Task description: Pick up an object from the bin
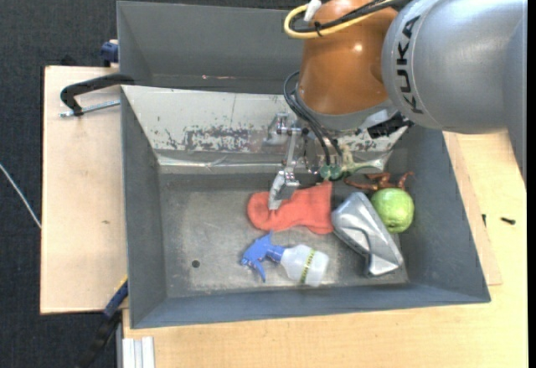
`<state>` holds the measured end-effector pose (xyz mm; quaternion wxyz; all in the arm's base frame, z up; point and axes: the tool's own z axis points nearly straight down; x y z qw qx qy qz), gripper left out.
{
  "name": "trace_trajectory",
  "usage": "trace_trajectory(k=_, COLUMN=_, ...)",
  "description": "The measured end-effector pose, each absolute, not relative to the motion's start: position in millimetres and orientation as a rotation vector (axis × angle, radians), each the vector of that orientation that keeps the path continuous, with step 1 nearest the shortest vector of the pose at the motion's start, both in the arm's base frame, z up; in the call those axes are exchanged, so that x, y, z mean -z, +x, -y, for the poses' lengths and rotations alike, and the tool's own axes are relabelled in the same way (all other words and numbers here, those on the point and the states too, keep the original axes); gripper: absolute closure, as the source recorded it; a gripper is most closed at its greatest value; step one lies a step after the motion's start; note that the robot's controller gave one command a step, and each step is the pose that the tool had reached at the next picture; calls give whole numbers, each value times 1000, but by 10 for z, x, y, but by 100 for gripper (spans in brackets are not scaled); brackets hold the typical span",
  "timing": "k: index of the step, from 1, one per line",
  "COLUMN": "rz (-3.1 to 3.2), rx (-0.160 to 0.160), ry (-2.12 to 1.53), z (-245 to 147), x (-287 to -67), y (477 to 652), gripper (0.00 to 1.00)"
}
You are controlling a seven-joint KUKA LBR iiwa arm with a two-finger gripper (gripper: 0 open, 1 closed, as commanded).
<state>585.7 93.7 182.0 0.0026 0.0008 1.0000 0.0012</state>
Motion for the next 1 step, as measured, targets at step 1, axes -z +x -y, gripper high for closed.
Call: trace_trajectory(k=1, rz=-3131, rx=-2, ry=-285, z=-444, x=-1593, y=5750, gripper=0)
